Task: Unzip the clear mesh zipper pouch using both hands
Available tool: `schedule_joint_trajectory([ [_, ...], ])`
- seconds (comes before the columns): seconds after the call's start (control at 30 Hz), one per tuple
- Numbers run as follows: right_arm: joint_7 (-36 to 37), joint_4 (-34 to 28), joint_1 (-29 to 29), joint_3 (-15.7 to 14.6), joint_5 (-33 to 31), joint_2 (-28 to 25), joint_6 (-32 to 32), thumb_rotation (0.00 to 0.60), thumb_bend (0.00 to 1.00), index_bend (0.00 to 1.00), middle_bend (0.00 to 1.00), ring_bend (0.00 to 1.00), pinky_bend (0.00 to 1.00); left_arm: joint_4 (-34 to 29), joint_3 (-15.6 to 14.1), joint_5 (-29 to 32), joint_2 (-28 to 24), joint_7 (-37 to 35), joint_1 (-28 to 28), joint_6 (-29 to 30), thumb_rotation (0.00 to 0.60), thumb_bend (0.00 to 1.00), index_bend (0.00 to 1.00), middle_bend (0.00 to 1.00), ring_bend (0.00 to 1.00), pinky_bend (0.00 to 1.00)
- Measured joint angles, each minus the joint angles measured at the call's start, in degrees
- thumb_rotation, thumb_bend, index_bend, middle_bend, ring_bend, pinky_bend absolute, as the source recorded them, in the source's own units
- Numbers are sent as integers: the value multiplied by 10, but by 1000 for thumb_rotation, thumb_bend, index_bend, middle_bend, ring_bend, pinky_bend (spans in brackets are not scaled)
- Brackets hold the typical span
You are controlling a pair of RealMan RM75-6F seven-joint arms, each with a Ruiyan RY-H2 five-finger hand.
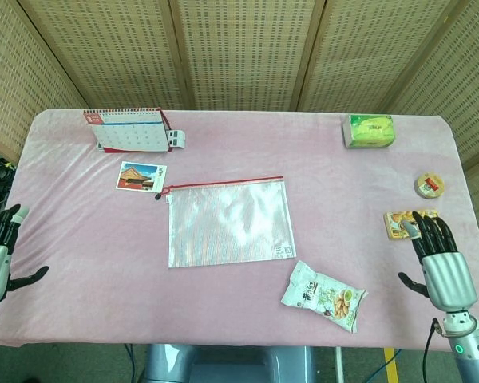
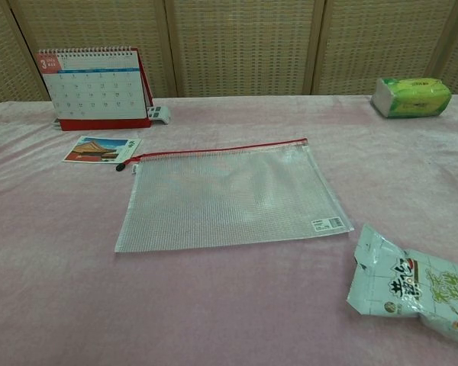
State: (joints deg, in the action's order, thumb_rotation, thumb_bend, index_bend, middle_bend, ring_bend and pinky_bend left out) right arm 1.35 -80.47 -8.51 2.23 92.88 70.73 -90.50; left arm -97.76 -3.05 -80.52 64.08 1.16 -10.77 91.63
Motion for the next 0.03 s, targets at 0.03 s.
schedule_joint_trajectory([
  [0.03, 3, -2, 4, -3, 0, -3, -1, 600, 0, 19, 0, 0, 0, -1, -5, -6, -3, -1, 7, 1, 600, 0, 0, 0, 0, 0],
])
